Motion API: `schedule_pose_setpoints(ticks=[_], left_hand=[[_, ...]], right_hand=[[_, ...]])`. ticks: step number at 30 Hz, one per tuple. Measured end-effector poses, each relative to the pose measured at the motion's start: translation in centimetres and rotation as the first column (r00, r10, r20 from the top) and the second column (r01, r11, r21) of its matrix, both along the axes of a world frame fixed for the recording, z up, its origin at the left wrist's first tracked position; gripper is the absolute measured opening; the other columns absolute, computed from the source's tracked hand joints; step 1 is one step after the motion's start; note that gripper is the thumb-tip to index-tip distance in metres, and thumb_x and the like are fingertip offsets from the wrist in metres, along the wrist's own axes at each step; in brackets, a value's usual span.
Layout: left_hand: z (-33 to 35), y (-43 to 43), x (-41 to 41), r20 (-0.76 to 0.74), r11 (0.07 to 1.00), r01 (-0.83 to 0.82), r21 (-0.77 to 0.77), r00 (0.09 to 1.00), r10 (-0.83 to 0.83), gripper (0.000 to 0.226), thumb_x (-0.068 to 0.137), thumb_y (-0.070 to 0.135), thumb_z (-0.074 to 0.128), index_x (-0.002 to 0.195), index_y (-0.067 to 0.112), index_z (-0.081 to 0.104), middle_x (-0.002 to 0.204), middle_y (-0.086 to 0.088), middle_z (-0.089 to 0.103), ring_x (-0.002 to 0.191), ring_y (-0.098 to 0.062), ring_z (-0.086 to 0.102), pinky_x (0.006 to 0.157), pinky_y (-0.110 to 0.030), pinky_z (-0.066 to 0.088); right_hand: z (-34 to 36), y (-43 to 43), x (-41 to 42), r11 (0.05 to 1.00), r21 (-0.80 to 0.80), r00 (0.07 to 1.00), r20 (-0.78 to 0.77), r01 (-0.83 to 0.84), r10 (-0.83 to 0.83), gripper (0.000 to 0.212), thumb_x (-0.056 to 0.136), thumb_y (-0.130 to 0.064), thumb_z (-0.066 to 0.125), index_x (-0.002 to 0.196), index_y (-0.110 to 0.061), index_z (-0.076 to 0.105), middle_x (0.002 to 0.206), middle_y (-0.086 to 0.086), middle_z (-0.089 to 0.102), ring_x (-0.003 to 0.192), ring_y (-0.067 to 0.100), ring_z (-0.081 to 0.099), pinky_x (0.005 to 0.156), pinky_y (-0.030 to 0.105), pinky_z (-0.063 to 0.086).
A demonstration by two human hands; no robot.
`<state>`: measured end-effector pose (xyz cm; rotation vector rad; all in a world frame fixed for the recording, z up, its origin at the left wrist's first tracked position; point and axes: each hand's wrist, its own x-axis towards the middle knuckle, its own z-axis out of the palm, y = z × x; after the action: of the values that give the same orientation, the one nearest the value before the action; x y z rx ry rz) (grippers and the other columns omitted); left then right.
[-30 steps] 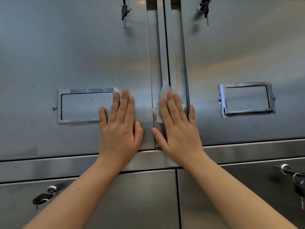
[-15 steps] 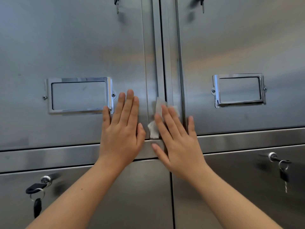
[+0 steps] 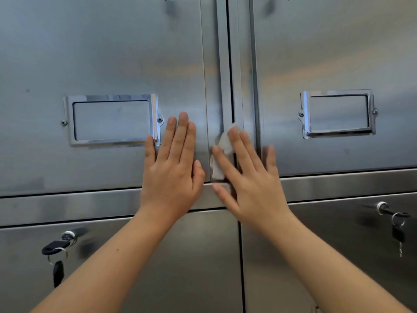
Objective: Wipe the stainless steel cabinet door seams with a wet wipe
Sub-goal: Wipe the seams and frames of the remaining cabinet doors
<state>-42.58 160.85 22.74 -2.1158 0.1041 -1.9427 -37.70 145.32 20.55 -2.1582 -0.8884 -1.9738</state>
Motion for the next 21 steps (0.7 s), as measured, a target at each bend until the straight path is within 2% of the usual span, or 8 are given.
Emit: schedule_pose_setpoints(ticks=[3, 6, 14, 21], left_hand=[[0.0, 0.0, 0.0, 0.002, 1.000, 0.006, -0.003, 1.000, -0.006, 0.060, 0.088, 0.026, 0.032, 0.143, 0.002, 0.028, 0.150, -0.015, 0.026, 0.138, -0.029, 0.023, 0.111, -0.050, 0.011], [0.0, 0.0, 0.1, 0.009, 1.000, 0.009, -0.001, 1.000, -0.009, 0.060, 0.087, 0.026, 0.033, 0.142, 0.002, 0.029, 0.149, -0.015, 0.026, 0.138, -0.029, 0.024, 0.111, -0.050, 0.011], [0.0, -0.2, -0.1, 0.002, 1.000, 0.012, -0.015, 1.000, -0.012, 0.060, 0.087, 0.024, 0.033, 0.142, 0.002, 0.029, 0.150, -0.014, 0.026, 0.138, -0.028, 0.022, 0.110, -0.051, 0.014], [0.0, -0.1, 0.0, 0.006, 1.000, 0.018, -0.007, 1.000, -0.018, 0.061, 0.086, 0.024, 0.034, 0.142, 0.002, 0.029, 0.150, -0.015, 0.026, 0.138, -0.028, 0.023, 0.111, -0.048, 0.009]], right_hand=[[2.3, 0.6, 0.0, 0.998, 0.054, 0.999, -0.043, -0.022, 0.024, 0.061, 0.092, -0.051, 0.030, 0.143, -0.018, 0.036, 0.151, 0.018, 0.021, 0.141, 0.032, 0.018, 0.110, 0.054, 0.008], [1.1, 0.9, -0.2, 0.997, 0.072, 0.997, -0.066, -0.029, 0.034, 0.062, 0.091, -0.051, 0.031, 0.143, -0.016, 0.036, 0.151, 0.018, 0.021, 0.141, 0.033, 0.017, 0.111, 0.054, 0.010], [-3.9, 0.8, -1.7, 0.996, 0.063, 0.997, -0.043, 0.062, -0.060, 0.062, 0.090, -0.048, 0.035, 0.137, -0.009, 0.046, 0.145, 0.021, 0.035, 0.136, 0.034, 0.030, 0.109, 0.052, 0.017], [-5.5, 0.8, -2.4, 0.994, 0.104, 0.999, -0.032, 0.024, -0.020, 0.060, 0.087, -0.039, 0.040, 0.132, -0.001, 0.049, 0.141, 0.020, 0.041, 0.133, 0.033, 0.036, 0.108, 0.050, 0.020]])
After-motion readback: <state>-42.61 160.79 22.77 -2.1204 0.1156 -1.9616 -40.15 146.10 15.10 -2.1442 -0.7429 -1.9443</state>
